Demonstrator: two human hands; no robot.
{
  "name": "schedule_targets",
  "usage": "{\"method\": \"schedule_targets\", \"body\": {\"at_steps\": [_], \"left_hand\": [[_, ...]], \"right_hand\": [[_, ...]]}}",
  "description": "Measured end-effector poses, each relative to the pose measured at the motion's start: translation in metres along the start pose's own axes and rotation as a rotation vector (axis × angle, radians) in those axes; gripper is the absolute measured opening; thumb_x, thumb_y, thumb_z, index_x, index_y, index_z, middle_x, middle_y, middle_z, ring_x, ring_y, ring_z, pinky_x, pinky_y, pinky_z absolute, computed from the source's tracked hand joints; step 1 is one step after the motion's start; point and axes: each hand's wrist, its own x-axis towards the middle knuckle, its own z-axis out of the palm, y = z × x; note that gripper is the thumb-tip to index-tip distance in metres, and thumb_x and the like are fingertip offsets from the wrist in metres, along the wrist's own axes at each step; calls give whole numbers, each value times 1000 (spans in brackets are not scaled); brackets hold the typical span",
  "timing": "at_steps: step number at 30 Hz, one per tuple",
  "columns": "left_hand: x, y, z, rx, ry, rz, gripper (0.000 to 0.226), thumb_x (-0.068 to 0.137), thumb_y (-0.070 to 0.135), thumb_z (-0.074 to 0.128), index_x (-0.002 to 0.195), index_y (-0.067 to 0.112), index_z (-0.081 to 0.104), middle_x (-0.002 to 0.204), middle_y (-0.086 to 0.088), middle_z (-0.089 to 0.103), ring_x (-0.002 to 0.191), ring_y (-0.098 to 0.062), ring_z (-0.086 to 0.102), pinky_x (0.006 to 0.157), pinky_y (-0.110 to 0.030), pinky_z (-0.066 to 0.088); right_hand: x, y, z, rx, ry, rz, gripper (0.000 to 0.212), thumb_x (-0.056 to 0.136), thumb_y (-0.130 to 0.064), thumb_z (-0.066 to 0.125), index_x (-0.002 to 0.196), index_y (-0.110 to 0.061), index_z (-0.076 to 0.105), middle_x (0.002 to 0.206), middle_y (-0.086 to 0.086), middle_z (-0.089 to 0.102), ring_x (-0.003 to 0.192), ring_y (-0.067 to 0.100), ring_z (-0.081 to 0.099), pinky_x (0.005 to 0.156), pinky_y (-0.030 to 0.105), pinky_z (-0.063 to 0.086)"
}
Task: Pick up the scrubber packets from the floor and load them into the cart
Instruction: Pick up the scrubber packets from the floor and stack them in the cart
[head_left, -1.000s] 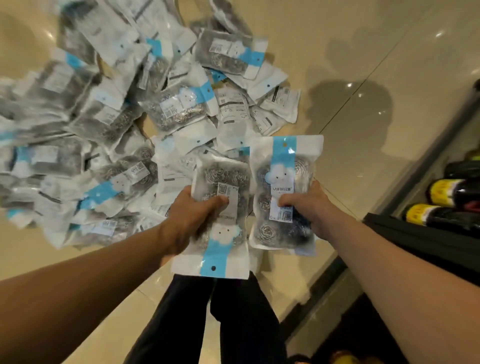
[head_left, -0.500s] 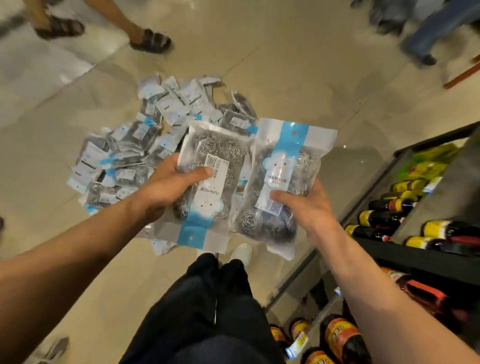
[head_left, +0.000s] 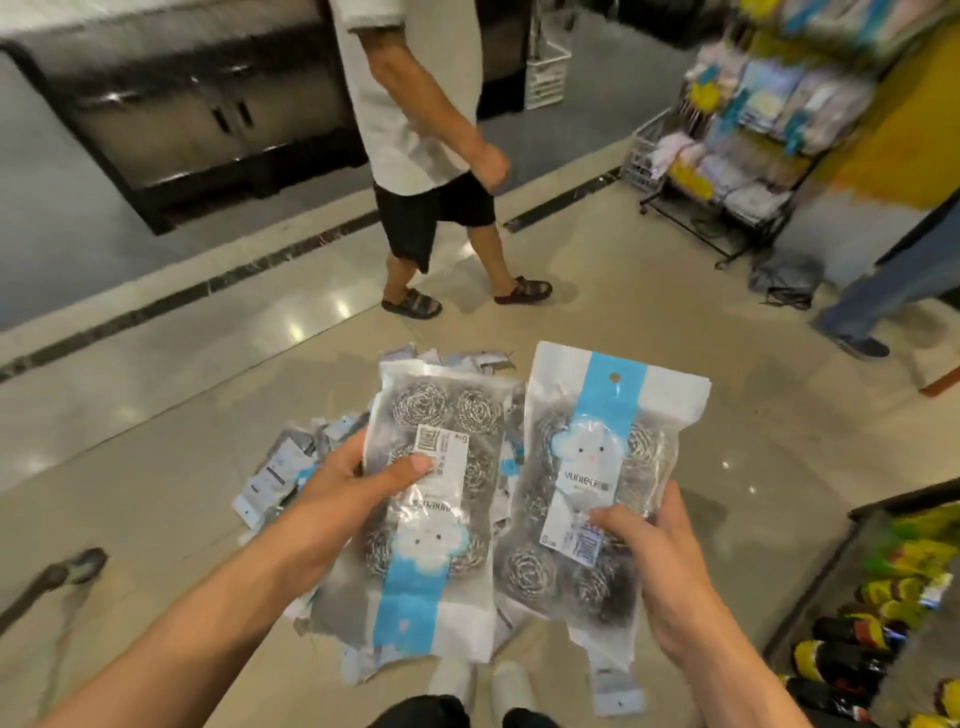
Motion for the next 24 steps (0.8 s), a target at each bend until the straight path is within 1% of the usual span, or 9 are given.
{"method": "schedule_targets", "body": {"at_steps": [3,6,9,11,13,17,19,21,24], "left_hand": [[-17,-1,1,-30,43,21,60,67,41,89,120,20,72,117,-13,77,108,-34,74,105,-57,51],[-31,-10,1,-97,168,11,65,66,39,87,123,12,70,116,-18,77,107,-39,74,103,-59,53],[-45,-20,3,-153,290,2,48,81,27,86,122,7,70,114,-20,77,108,-43,72,101,-58,55],[-58,-27,1,-194,393,-19,38,86,17,80,120,5,69,112,-20,77,104,-41,74,96,-53,59],[-73,-34,-6,-237,470,-20,38,85,19,78,119,4,70,110,-20,78,101,-39,75,94,-52,59],[-115,-53,-25,-325,611,-10,53,70,34,91,112,8,75,110,-21,77,105,-44,73,102,-62,52],[-140,-63,-35,-388,679,-4,54,64,37,91,108,10,77,111,-22,77,106,-43,73,104,-61,52],[-168,-73,-44,-440,733,5,42,77,31,89,111,10,77,114,-22,76,107,-42,73,102,-56,54],[-212,-92,-58,-512,846,14,33,89,14,75,121,6,70,116,-20,76,106,-38,75,89,-44,61]], "right_hand": [[6,-8,5,-3,-77,-27,54,82,6,74,121,-29,60,110,-1,79,103,24,75,94,50,58],[16,-13,9,-4,-184,-10,54,85,4,71,124,-31,60,110,-3,79,100,22,76,88,47,59],[24,-15,21,-77,-292,-8,57,83,-6,77,127,-37,60,114,-6,79,107,23,74,99,52,56],[29,-16,34,-131,-357,-7,55,82,-4,77,123,-38,62,111,-6,79,107,24,74,101,54,56],[32,-14,49,-162,-433,-1,53,83,1,74,121,-36,64,110,-3,80,105,25,75,99,53,57],[23,-9,90,-269,-567,-35,60,72,-19,80,127,-35,61,118,-5,77,112,24,72,104,54,53],[15,-3,113,-313,-616,-50,48,80,-7,76,119,-31,63,110,-5,79,105,22,74,96,48,56],[2,4,137,-369,-686,-46,42,84,-1,73,115,-27,62,105,-3,79,95,20,75,83,40,57],[-28,12,177,-432,-823,-28,41,84,2,71,115,-23,60,104,1,78,87,19,76,71,36,56]]}}
